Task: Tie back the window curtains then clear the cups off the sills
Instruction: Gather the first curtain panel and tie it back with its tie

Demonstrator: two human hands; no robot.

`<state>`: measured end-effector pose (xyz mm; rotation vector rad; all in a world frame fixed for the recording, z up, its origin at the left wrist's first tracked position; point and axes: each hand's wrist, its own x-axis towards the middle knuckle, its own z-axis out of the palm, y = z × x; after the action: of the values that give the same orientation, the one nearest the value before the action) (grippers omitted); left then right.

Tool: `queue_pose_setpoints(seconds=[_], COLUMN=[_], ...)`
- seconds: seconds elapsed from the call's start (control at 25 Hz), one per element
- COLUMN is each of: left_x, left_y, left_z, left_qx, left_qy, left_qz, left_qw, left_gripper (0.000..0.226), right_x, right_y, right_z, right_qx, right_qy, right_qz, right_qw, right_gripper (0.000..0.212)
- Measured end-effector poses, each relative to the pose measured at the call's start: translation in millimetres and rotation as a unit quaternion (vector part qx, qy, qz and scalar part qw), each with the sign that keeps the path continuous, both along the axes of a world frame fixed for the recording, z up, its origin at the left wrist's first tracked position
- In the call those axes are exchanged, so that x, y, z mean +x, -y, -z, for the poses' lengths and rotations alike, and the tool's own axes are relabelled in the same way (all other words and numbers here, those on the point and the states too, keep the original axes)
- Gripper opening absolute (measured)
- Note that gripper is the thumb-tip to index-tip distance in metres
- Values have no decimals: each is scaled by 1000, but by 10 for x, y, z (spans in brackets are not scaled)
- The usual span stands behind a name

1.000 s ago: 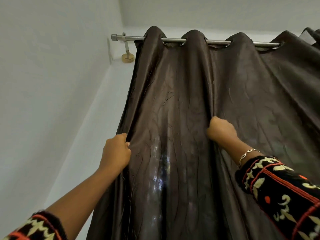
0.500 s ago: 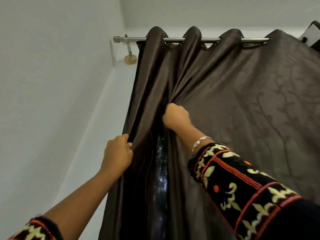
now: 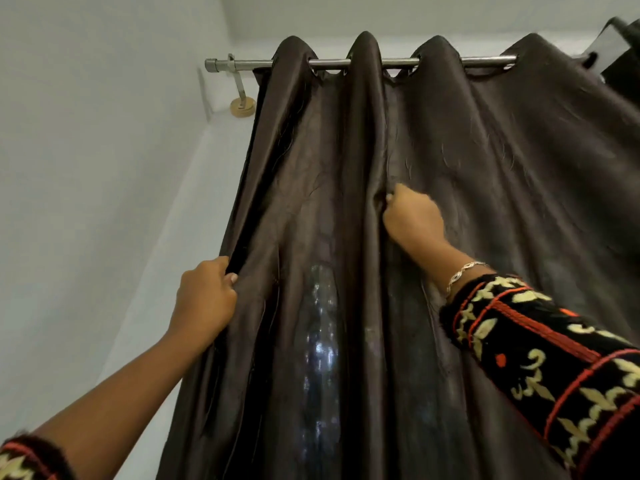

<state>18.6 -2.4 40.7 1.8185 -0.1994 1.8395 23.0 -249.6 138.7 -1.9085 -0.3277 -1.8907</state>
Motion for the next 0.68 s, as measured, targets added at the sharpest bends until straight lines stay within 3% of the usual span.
queue_pose_setpoints(seconds=[0.08, 0.24, 0.36, 0.52, 0.68], left_x=[18, 64, 107, 163, 193], left_y=[-8, 57, 107, 129, 112], left_z=[13, 29, 43, 49, 57], left_qx=[4, 5, 5, -6, -11], left_qy=[1, 5, 6, 6, 3], left_qz=[-8, -12, -22, -30, -37], left_qw=[1000, 1000, 1000, 1000, 999], left_gripper=[19, 18, 18, 19, 18], right_x=[44, 121, 137, 184, 189], right_y=[346, 948, 1239, 1180, 754], right_z=[9, 36, 57, 101, 93], right_qx=[38, 148, 203, 132, 70], right_qy=[11, -19, -89, -106, -88], right_qz=[73, 181, 176, 150, 138], right_qw=[997, 972, 959, 974, 984], right_gripper=[29, 57, 61, 35, 28])
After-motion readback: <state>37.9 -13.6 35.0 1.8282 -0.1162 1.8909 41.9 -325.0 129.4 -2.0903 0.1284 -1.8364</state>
